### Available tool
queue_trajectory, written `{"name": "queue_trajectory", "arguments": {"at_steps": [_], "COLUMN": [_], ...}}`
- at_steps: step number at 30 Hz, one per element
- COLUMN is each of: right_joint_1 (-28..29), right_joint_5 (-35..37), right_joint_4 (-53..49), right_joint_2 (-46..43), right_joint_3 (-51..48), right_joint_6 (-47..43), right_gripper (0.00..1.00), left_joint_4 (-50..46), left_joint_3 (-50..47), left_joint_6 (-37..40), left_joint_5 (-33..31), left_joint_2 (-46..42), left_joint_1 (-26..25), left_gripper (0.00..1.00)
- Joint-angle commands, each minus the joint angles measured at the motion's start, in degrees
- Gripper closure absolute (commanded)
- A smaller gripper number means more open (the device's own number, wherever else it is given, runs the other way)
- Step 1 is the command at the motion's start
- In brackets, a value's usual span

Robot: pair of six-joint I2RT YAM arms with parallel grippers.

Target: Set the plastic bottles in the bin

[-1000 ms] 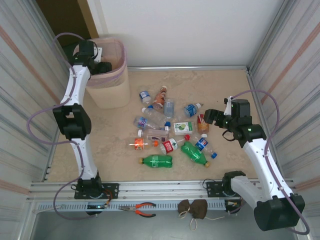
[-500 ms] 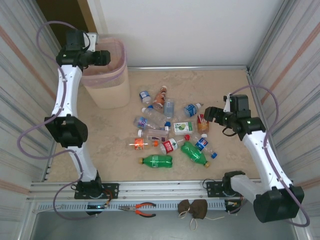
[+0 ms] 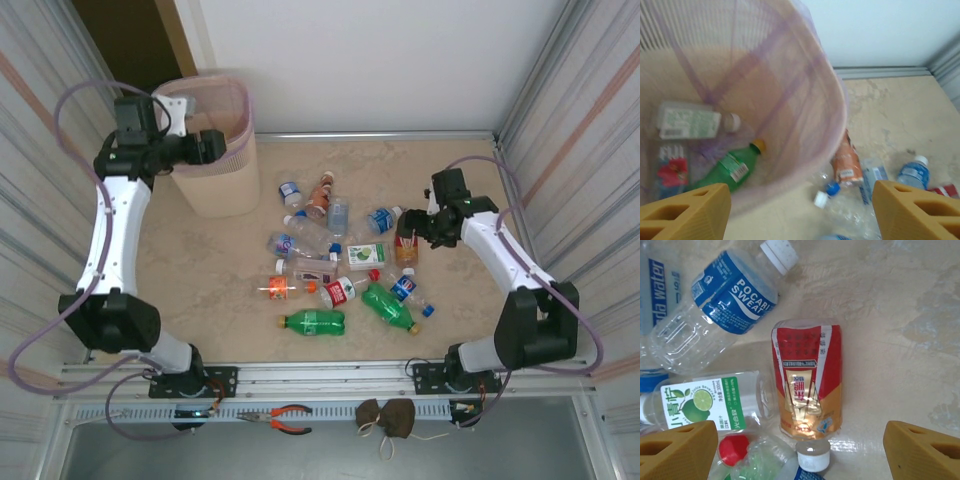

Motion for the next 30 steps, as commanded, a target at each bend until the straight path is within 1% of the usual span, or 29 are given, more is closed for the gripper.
{"name": "queue_trajectory", "arguments": {"at_steps": [1,6,10,20,30], "right_joint_1": [1.67,2.36,2.6,3.32,3.33], "right_joint_5": [3.0,5.83,5.77,7.28,8.59], "right_joint_4": [-1.33,0.18,1.11,1.66,1.66], "right_joint_2": [3.9,9.5,14.28,23.36,27.08], "right_joint_3": [3.0,5.11,6.97,10.71,12.02], "right_joint_6": [-1.49,0.31,0.8,0.33,-0.55], "right_gripper": [0.15,0.16,0.18,0.21,0.27], "left_joint_4": [5.35,7.16,7.72,8.66,8.58], "left_joint_3": [-6.52,-13.25,-16.23,-18.6,-19.23], "left_joint_6": [-4.29,-5.91,-6.47,-7.24,-7.34], "left_joint_5": [4.73,5.06,5.0,5.07,5.01], "left_joint_2": [-5.44,-10.4,-12.23,-13.23,-13.77], "left_joint_1": [0.02,-0.77,-1.7,-3.32,-4.2], "left_gripper": [0.25,0.25,0.25,0.25,0.25]}}
